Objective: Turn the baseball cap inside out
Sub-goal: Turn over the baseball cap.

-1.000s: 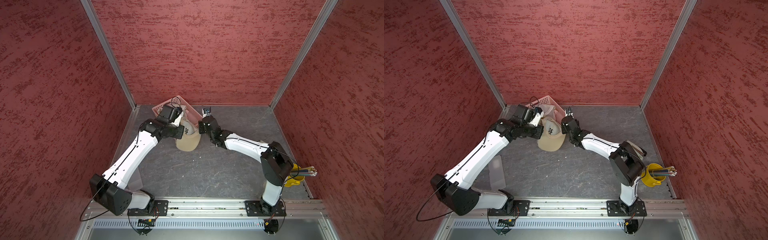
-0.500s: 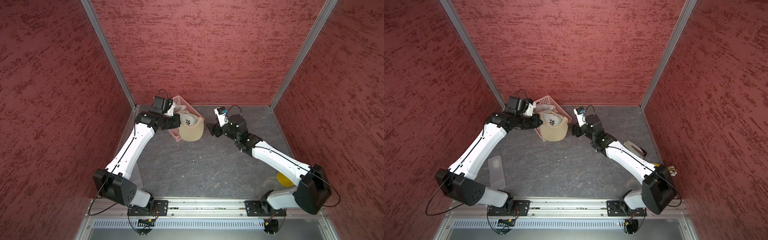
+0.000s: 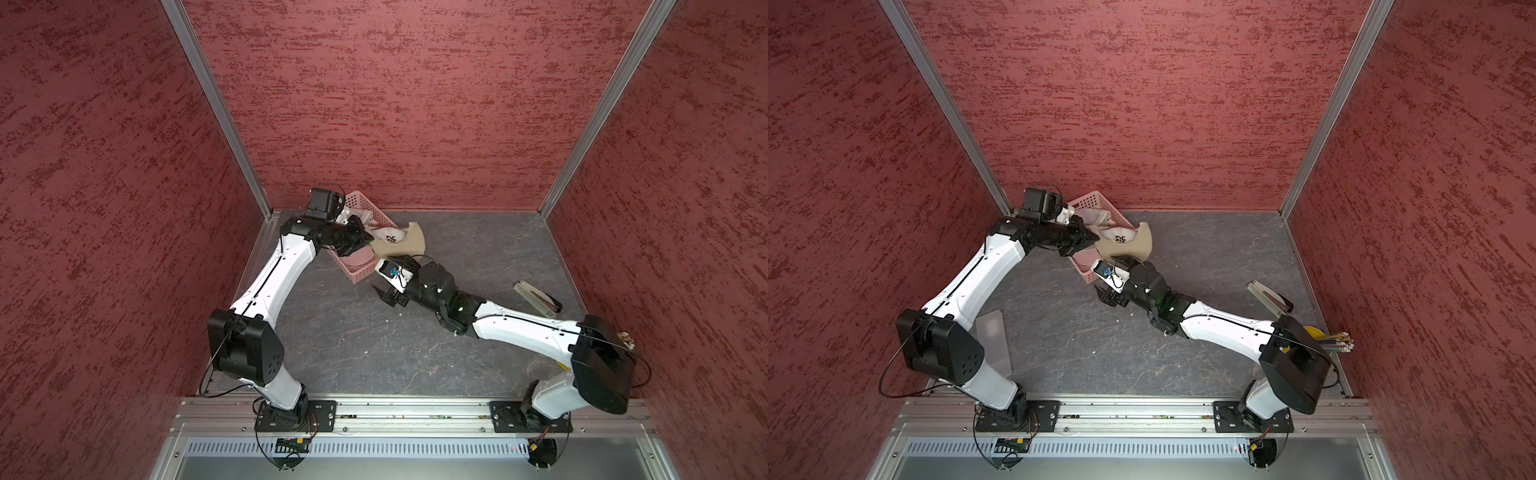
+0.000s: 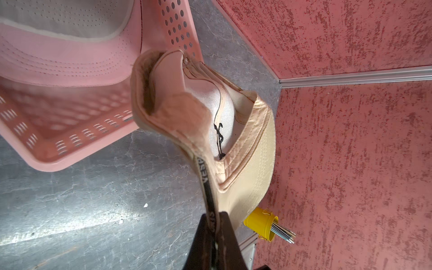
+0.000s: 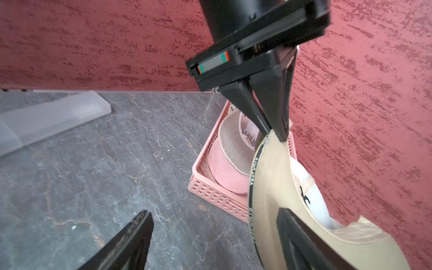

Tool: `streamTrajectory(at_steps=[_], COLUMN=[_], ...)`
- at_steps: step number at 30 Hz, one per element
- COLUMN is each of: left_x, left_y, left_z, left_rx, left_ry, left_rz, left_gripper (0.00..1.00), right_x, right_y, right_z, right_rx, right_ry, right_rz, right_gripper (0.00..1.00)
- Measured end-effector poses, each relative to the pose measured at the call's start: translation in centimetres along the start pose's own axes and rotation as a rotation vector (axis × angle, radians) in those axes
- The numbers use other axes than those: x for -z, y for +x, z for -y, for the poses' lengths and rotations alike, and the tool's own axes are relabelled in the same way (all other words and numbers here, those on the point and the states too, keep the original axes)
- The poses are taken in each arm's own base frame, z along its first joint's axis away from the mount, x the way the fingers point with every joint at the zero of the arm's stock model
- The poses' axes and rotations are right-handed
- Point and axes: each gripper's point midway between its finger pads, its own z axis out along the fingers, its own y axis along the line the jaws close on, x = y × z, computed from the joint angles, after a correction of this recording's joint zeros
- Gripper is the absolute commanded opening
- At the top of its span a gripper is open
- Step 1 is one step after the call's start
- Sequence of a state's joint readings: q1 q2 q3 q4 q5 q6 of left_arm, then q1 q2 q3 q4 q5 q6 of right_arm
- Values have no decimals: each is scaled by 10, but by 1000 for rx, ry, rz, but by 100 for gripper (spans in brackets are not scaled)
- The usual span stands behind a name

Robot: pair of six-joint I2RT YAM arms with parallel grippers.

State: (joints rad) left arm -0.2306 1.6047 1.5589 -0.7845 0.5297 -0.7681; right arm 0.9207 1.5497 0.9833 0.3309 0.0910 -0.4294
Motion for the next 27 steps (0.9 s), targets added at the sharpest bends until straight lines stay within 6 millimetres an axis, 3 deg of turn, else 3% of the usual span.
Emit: streamTrajectory(at_steps=[4,6,7,10,14,16,17,19,21,23,24,27], left_x=[-2,-3,-3,-3,-1,-2,-2,-2,0,5,8,20], left_y=[7,11,13,19,17,18,18,20,20,16,14,11], left_z=[1,3,4,6,11,11,10,7,8,10,9,4], left_rx=[13,8,4,-9,-41,-52,-58,-75,-140,-217,-253,-342], left_ry=[14,21,25,34,53,52,47,37,27,14,1,-47], left_rz=[-30,-43,-50,-68,-56,-57,-57,-66,-61,-35,-20,20], left_gripper=[0,0,0,0,0,0,0,25,34,57,64,64], right_x=[-14,-17,-18,-20,-21,-22,-21,-19,-16,-12,-9,2], right_y=[18,24,26,23,18,21,22,22,21,23,25,36], right_z=[19,28,33,49,64,60,58,54,54,59,64,85], right_rx=[72,85,89,78,54,53,50,35,-14,-75,-114,-238], right_ry=[138,183,203,245,247,200,170,108,41,3,1,17], right_rz=[-50,-71,-79,-81,-76,-86,-94,-111,-138,-172,-193,-246], right_gripper=[84,76,70,37,12,1,0,0,0,0,0,0])
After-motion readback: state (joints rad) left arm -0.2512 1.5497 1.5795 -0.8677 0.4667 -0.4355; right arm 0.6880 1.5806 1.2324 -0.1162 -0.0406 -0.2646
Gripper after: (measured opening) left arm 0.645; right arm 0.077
